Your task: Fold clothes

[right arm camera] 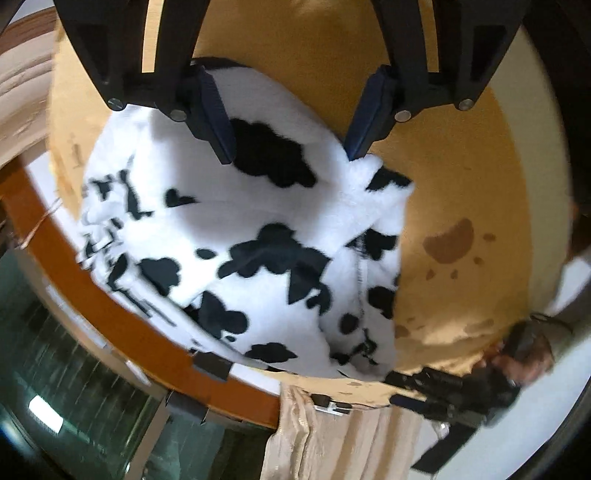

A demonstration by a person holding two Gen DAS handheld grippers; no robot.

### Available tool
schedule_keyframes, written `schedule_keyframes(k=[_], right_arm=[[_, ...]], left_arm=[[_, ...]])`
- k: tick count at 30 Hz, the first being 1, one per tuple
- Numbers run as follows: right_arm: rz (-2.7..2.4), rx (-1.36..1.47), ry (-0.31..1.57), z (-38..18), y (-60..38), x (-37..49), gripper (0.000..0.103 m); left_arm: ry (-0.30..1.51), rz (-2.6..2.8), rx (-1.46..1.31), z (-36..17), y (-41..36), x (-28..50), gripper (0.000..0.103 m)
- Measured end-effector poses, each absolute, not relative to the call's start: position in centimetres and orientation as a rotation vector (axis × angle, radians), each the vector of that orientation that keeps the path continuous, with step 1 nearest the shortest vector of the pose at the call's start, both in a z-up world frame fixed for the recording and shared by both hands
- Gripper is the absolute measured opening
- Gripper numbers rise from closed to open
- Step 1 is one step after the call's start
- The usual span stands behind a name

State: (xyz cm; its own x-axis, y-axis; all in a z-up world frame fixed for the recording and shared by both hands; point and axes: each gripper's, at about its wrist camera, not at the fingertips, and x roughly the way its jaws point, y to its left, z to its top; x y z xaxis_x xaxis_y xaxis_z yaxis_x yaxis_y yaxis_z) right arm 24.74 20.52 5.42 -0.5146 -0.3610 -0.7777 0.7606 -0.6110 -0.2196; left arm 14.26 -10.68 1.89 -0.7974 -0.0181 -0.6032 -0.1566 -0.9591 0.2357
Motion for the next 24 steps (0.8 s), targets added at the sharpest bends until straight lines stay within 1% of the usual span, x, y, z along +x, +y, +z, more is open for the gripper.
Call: schedule_keyframes(k=[2,5,9,10,11,12,13,17,18,21,23,24], right_arm=[[-2.091,0.943,0.703,5.5,20.9,25.4,0.065],[-2.080,0.919,0.734,5.1,21.1,26.1,0.065],[-2.131,0.975,0.612,4.8,21.7,23.9,0.065],[-2.156,0.974,0.609,4.9,21.7,23.5,0.056],[-2.183,0.972,0.609,5.0,21.6,23.2,0.044],[-2.209,0.969,0.608,5.1,21.6,22.9,0.012],[-2.275,0.939,0.638,5.5,21.5,22.7,0.010],[-2.601,0.652,0.758,9.5,22.7,22.3,0.009],[-2.667,0.592,0.759,10.8,23.2,22.0,0.009],[-2.822,0.462,0.683,14.7,25.0,19.9,0.009],[-2.875,0.399,0.675,16.5,25.6,18.7,0.009],[-2.890,0.376,0.671,17.3,25.8,18.1,0.009]], left_arm=[[0.502,2.865,-0.983,1.5,-10.8,14.2,0.079],[0.606,2.828,-1.001,1.0,-11.1,14.2,0.079],[0.682,2.775,-1.013,0.4,-11.0,13.8,0.079],[0.705,2.765,-1.015,0.3,-10.8,13.7,0.079],[0.729,2.755,-1.016,0.1,-10.6,13.5,0.079],[0.749,2.747,-1.017,0.0,-10.4,13.3,0.079],[0.761,2.739,-1.016,0.0,-10.3,13.2,0.079],[0.745,2.718,-1.002,-0.1,-9.6,12.5,0.079],[0.714,2.713,-0.993,0.1,-9.3,12.4,0.079],[0.591,2.675,-0.956,0.6,-8.2,12.3,0.079],[0.570,2.643,-0.927,0.9,-6.8,12.6,0.079],[0.595,2.627,-0.908,1.1,-5.8,13.0,0.079]])
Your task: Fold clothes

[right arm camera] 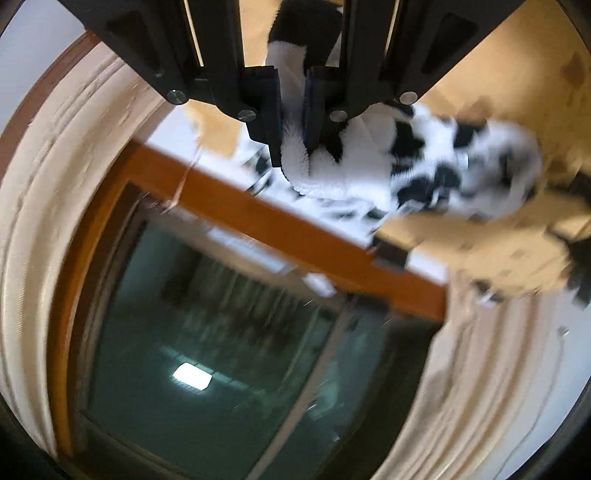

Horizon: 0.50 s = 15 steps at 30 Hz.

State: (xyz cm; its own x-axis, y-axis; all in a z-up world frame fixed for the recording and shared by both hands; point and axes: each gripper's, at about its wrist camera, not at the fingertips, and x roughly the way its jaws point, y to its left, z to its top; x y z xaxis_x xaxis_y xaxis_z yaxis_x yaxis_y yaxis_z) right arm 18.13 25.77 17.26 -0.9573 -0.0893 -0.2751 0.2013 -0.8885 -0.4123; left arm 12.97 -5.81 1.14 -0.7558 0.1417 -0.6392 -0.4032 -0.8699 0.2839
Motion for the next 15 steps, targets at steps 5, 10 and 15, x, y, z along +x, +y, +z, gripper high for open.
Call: schedule_keyframes(k=[5,10,15], right_arm=[[-2.947,0.245,0.668,20.5,26.0,16.7,0.009],[-2.988,0.125,0.614,23.0,26.1,17.0,0.009],[-2.997,0.048,0.593,24.9,25.6,16.9,0.009]], left_arm=[[0.702,2.581,-0.833,1.6,-1.6,13.8,0.079],[0.619,2.580,-0.819,2.6,0.8,12.3,0.080],[0.611,2.548,-0.862,3.3,3.4,10.8,0.082]])
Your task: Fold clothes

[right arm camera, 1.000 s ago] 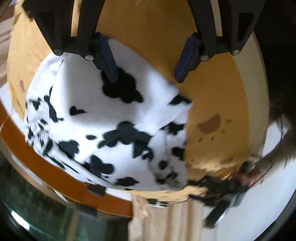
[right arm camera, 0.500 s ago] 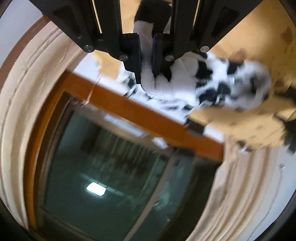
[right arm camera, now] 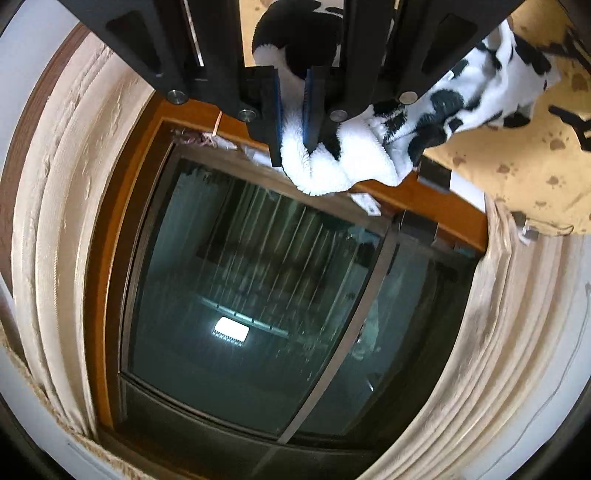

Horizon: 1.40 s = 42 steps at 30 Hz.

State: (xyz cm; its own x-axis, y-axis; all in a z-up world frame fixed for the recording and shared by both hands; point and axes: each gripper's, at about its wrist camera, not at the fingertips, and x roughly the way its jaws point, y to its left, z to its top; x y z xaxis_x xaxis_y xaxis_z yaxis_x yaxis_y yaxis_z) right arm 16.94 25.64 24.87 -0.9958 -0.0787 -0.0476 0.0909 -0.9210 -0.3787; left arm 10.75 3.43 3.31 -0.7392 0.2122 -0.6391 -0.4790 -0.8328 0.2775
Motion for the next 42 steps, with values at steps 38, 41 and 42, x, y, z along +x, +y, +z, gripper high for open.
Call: schedule_keyframes(k=[38,41,42], right_arm=[[-3.212,-0.943,0.232,37.6,27.1,26.7,0.009],[-3.185,-1.093,0.208,39.4,26.8,30.1,0.009],[-3.178,-1.131,0.210,39.8,26.6,31.1,0.009]], left_arm=[[-0.174,3.012,0.476,31.5,-5.7,19.7,0.011],[-0.096,3.004,0.652,34.1,-5.9,24.8,0.012],[-0.067,3.000,0.696,34.7,-5.9,26.3,0.014]])
